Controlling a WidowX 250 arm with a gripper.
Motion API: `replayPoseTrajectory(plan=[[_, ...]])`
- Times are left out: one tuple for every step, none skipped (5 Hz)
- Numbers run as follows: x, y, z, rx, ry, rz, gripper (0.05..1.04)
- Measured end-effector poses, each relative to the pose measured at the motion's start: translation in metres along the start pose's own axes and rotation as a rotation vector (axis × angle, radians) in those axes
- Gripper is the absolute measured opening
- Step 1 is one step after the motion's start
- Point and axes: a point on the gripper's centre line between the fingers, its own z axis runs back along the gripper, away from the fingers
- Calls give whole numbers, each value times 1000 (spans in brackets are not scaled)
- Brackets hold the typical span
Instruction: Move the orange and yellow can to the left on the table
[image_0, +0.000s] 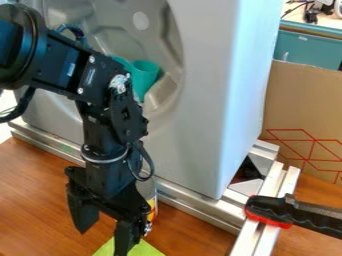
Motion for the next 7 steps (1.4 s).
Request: replayPoseTrajectory(plan=[[0,0,-3,-1,12,2,1000],[24,-7,-5,-32,-55,-49,1000],[40,-16,-13,-82,-115,-75,1000],[59,-32,-21,-113,-151,-108,1000],[69,-34,-22,-114,-170,-96,1000],[77,-36,-37,-123,-164,-102,1000],[82,-26,-44,-112,-172,-68,1000]])
